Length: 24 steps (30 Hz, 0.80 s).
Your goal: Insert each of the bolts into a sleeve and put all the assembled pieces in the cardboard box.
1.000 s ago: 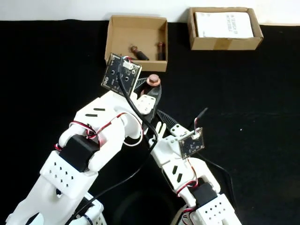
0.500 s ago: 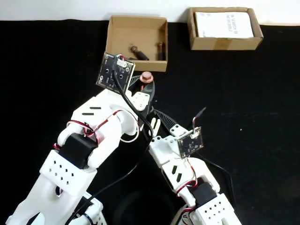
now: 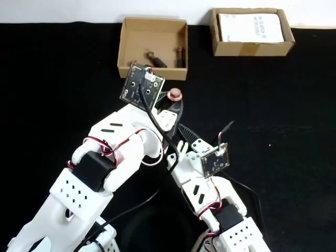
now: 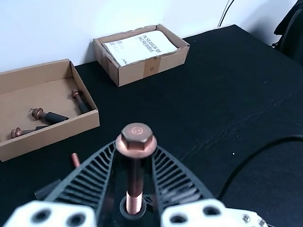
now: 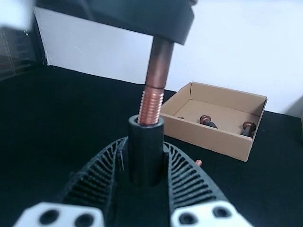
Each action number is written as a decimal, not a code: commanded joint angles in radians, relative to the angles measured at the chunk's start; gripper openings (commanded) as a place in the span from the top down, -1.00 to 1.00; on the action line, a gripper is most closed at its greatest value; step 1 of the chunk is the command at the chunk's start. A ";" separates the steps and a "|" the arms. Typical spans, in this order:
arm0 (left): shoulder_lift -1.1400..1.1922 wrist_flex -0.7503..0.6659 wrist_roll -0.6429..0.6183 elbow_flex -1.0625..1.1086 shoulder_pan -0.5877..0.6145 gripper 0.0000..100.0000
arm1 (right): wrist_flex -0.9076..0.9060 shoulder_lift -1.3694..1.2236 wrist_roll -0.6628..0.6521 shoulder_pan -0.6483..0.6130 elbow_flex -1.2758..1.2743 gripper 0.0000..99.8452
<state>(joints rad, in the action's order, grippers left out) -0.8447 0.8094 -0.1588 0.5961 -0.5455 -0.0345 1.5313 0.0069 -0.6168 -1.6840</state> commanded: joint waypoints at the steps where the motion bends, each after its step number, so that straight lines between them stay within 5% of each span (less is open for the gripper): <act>1: -0.002 0.009 -0.006 -0.007 -0.010 0.98 | 0.021 0.002 -0.002 -0.002 -0.134 0.99; 10: 0.001 0.166 -0.012 -0.012 0.081 0.74 | 0.021 0.002 -0.002 -0.002 -0.134 0.99; 24: -0.002 0.384 -0.014 -0.213 0.087 0.65 | 0.022 -0.001 -0.002 0.008 -0.134 0.99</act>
<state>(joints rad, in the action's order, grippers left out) -0.8431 1.1485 -0.1665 0.4902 -0.4733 -0.0345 1.5313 0.0054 -0.6199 -1.6840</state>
